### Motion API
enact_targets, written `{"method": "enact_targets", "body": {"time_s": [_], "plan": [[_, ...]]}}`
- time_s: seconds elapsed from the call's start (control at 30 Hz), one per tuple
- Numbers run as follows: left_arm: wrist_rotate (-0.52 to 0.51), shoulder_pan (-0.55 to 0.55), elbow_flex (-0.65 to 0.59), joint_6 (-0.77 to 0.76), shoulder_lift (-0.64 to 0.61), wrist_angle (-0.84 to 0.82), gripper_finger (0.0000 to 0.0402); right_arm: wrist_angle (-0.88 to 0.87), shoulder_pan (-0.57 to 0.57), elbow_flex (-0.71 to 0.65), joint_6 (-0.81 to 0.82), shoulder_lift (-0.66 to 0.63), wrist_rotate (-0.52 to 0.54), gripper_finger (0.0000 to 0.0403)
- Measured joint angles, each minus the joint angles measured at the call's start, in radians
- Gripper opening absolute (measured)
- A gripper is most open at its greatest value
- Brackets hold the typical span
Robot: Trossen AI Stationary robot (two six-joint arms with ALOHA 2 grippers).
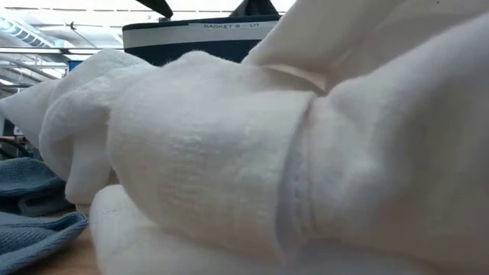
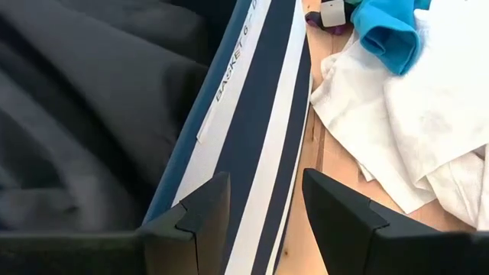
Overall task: Sort clothes
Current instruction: Put the gray short into the white and blue laundry organizer
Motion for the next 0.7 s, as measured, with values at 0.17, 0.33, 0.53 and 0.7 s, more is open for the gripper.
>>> {"method": "enact_targets", "body": {"time_s": [0.17,0.33,0.53,0.7], "plan": [[-0.004,0.002,0.000,0.000,0.000,0.002,0.0176,0.011,0.019,-0.075,0.021,0.024,-0.196,0.0000],[-0.006,0.002,0.000,-0.002,0.000,0.004,0.0176,0.097,0.043,-0.167,0.020,0.090,-0.322,0.0000],[-0.007,0.002,0.000,-0.012,0.000,0.004,0.0176,0.132,0.041,-0.236,0.021,0.209,-0.374,0.0000],[-0.007,0.002,0.000,-0.026,0.000,0.000,0.0176,0.134,0.026,-0.240,0.047,0.302,-0.370,0.0000]]}}
